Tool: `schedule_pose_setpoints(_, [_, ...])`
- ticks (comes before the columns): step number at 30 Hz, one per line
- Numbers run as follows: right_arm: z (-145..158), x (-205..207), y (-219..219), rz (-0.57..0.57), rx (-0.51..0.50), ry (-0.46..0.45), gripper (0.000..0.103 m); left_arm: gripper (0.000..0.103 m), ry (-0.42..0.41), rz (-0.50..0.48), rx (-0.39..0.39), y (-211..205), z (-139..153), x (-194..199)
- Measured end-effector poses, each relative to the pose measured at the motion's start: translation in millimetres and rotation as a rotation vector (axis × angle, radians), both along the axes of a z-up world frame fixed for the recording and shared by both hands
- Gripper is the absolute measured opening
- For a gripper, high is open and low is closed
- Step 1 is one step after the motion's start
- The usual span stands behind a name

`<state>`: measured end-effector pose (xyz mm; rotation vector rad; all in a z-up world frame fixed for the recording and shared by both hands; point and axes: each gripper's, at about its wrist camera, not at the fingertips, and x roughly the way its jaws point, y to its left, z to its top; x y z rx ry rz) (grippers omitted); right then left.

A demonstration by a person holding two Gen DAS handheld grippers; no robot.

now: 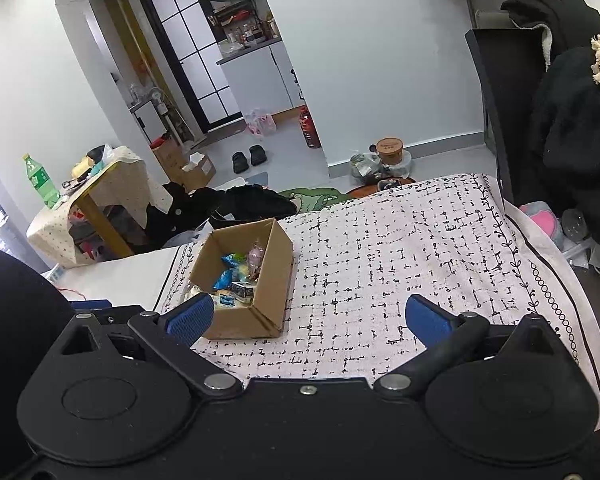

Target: Organize snacks

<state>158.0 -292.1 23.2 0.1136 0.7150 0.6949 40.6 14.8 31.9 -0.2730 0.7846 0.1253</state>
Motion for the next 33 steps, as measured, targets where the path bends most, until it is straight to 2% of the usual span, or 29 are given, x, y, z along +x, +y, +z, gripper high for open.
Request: schedule_pose_setpoints(33, [4.5, -6.3, 2.3, -0.011, -0.026, -0.024, 0.103, 0.103, -0.017, 0.006, 0.015, -2.2, 5.5, -9.0])
